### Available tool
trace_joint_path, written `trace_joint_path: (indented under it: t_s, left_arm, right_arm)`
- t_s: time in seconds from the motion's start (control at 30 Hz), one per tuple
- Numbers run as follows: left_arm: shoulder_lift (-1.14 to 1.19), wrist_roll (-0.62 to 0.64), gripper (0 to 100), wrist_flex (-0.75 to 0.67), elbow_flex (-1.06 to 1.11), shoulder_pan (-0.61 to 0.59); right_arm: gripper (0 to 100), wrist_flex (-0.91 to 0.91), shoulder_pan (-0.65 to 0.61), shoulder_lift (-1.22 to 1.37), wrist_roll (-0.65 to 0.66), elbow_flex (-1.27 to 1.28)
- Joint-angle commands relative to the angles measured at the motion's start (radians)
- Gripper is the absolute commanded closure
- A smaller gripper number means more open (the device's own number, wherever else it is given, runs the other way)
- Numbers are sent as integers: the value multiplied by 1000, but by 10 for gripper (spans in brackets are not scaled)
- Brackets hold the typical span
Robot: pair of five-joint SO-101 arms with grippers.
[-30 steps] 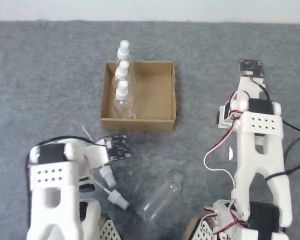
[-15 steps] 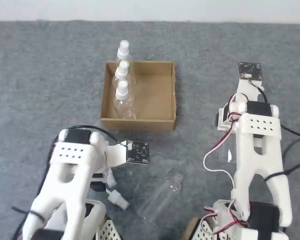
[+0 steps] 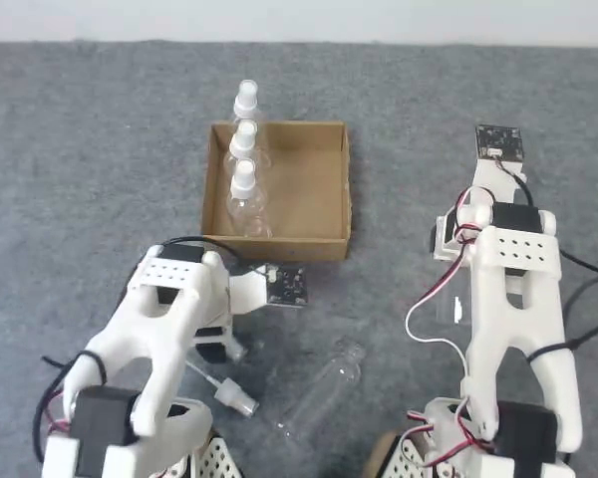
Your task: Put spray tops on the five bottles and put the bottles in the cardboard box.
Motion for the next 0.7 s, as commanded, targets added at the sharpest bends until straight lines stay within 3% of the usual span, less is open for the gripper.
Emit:
trace_joint_path:
  t_s: [0.0,0.2,0.4,0.67]
  left_arm:
    - [-3,107,782,-31,-51,28]
    - [-3,232,829,-25,-51,100]
    - [-3,331,778,-29,-51,149]
    - [8,373,779,-31,-90,170]
  right_arm:
    - [991,-19,5,-53,-9,-15]
    - [991,-19,5,-53,-9,-15]
    - [991,-18,5,-53,-9,-15]
    - [991,-16,5,-53,-8,-15]
